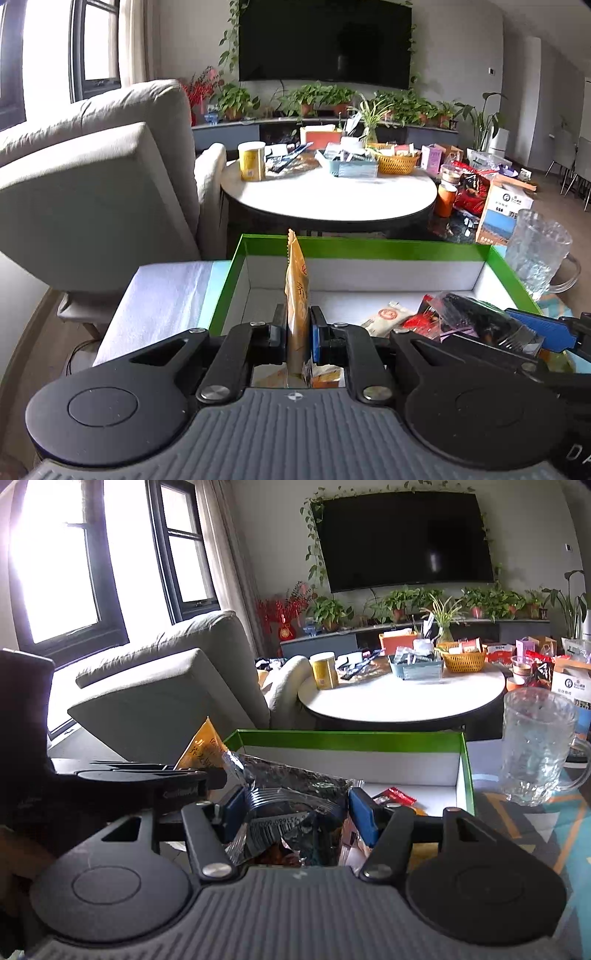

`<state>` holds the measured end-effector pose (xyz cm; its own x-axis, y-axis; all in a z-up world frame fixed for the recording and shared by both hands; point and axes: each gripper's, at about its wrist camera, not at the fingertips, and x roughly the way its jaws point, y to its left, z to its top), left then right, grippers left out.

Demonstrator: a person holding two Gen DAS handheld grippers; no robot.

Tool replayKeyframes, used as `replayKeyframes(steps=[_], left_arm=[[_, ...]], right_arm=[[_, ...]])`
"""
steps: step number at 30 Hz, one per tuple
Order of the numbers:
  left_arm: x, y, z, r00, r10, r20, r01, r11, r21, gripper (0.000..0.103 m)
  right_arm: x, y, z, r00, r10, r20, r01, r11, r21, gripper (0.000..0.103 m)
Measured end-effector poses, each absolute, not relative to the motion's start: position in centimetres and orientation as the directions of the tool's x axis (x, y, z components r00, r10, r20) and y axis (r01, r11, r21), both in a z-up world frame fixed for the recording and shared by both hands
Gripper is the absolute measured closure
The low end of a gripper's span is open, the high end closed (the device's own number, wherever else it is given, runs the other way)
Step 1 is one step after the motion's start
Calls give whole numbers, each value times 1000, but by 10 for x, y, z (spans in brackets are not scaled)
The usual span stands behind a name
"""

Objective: Organize snacks
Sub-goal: 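Lower both bags into the box and open both tools, then move both open tools back to the remaining snacks on the cloth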

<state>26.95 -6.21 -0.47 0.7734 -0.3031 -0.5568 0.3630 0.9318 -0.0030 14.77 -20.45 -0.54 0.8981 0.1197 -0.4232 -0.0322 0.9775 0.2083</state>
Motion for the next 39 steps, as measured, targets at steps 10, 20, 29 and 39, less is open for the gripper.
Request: replayKeyframes(steps=[10, 20, 29, 39], left_arm=[[252, -56, -6, 778, -291, -556, 367, 930, 27, 74], [212, -26, -11, 757, -286, -587, 371, 928, 26, 68], [163, -11, -17, 711, -387, -587, 524, 848, 75, 61], [158, -12, -53, 620, -421, -662, 609, 790, 67, 55]], right_arm=[[143, -202, -12, 880, 106, -462, -9, 978, 208, 63], [115, -205, -7, 899, 101, -426, -7, 976, 216, 63], [80, -201, -5, 890, 119, -441, -28, 978, 208, 63], [50, -170, -36, 799, 143, -584, -11, 975, 224, 63]])
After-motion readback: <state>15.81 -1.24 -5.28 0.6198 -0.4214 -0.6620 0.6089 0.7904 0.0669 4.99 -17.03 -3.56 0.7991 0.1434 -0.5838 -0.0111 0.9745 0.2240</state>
